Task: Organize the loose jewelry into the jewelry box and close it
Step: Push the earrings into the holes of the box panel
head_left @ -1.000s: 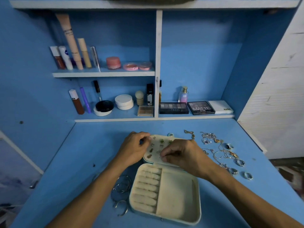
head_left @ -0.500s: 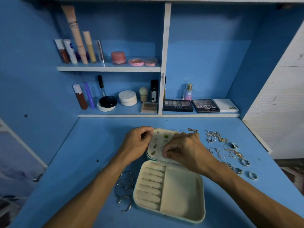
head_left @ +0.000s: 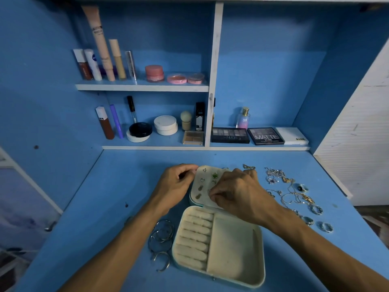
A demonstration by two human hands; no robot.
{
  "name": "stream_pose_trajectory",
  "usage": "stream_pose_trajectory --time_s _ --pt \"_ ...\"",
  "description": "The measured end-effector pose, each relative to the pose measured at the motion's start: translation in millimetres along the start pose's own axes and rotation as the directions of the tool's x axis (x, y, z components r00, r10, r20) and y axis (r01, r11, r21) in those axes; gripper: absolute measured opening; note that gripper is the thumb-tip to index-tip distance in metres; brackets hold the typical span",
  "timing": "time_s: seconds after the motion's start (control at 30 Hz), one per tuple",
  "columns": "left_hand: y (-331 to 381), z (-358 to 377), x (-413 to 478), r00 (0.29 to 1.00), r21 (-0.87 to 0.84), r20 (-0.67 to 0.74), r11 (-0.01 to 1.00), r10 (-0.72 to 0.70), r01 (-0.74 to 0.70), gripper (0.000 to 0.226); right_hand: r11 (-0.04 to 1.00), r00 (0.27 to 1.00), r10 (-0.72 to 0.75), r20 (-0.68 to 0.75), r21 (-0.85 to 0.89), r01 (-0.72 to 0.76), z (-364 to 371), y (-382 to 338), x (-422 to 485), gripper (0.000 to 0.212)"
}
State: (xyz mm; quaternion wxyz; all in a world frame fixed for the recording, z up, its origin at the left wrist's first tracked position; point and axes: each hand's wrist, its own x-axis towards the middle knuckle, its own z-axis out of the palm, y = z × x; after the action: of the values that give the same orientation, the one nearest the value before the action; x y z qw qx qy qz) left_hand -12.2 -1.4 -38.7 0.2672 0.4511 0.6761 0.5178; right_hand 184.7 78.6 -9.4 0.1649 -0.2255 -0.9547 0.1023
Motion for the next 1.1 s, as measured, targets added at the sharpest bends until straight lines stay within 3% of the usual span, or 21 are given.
stream_pose_trajectory --time_s 0.33,0.53,0.7,0.83,1.1 --pt "3 6 -10 0.999 0.041 -0.024 0.999 0.034 -0.033 0.020 0.991 0.992 0.126 -0.004 0.045 -0.126 0 0 5 0.009" --pt "6 -17 -30 0.999 0.123 -0.018 0.991 0.051 -0.049 0.025 0.992 0.996 0.081 -0.027 0.102 -0.078 5 -11 18 0.010" --pt "-1 -76 -53 0.975 0.087 -0.220 0.996 0.023 -0.004 0.022 0.992 1.000 -0.008 -0.022 0.128 0.011 16 -39 47 0.010" --pt "-22 -112 -69 0.929 0.151 -0.370 0.987 0.011 0.048 0.022 0.994 0.998 -0.049 0.031 0.104 0.045 25 -58 70 0.012" --pt "-39 -108 -79 0.892 0.177 -0.451 0.983 0.040 0.045 0.022 0.997 0.977 -0.075 0.200 0.036 0.069 33 -72 91 0.011"
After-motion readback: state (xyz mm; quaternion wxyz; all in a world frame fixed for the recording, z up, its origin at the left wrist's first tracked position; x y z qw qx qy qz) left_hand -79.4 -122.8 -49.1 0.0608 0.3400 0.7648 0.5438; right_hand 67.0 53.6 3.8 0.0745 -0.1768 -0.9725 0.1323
